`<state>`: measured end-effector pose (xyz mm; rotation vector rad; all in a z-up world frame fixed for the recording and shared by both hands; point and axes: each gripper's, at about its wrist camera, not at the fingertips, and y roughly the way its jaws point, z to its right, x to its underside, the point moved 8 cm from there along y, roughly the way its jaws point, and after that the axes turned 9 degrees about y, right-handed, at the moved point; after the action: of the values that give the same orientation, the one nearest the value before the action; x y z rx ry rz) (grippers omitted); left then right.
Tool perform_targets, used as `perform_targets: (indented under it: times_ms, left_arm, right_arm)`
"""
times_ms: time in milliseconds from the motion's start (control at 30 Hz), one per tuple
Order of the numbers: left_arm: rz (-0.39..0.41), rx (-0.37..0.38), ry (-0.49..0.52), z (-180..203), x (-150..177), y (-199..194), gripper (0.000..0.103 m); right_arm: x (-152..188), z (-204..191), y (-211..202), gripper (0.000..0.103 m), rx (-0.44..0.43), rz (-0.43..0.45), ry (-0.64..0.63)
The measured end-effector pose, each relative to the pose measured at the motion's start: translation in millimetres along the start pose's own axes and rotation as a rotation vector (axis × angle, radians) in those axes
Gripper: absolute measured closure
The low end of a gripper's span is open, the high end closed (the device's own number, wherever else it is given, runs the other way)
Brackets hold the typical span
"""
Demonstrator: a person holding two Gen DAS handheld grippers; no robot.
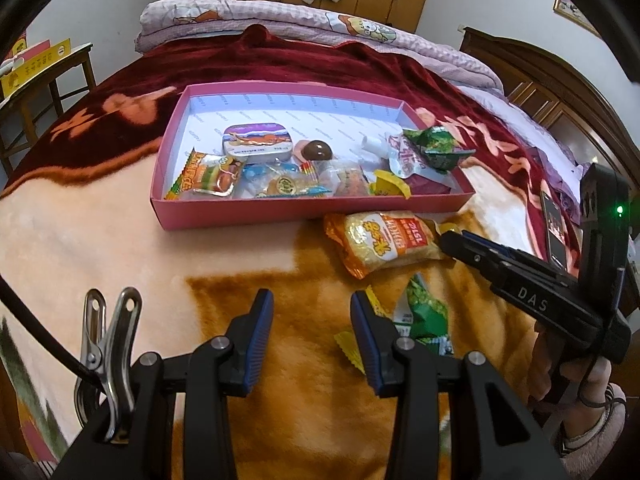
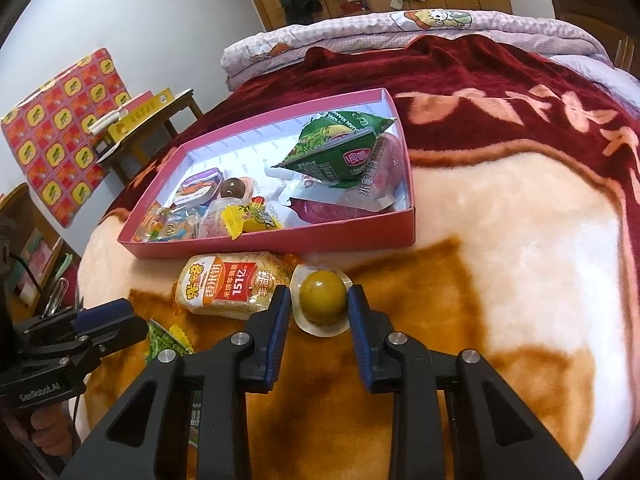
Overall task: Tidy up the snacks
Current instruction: 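Close the left tool on the yellow candy while the right tool grasps the yellow-brown ball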
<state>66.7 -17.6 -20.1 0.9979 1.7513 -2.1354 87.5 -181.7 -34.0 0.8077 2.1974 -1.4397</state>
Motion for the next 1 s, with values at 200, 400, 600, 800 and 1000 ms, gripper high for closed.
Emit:
perform_targets:
  times_ms: [200,400,600,800,1000]
  left_arm:
    - [-0.004,0.029,0.023,10,3,-3,0.061]
    - [-0.023,0.047,0.046,21,9,1,0.061]
    - [-0.04,0.041,0.064,24,13,7,0.061]
    - [-0.044,0.028,0.076,29,14,15,0.056]
    - [-0.027,-0.056,0.155,40,16,20,0.054]
  right_arm:
    - [5,2,-12,0.073,-0.007,0.005,0.007]
    - [11,2,-20,0.073,-0.018,0.002,0.011]
    - [14,1,-23,0.073,-0.027,0.002,0.009]
    - [18,0,-20,0.073,-0.032,-0.008,0.009]
    - [21,1,-17,0.073,-0.035,-0.017,0.011]
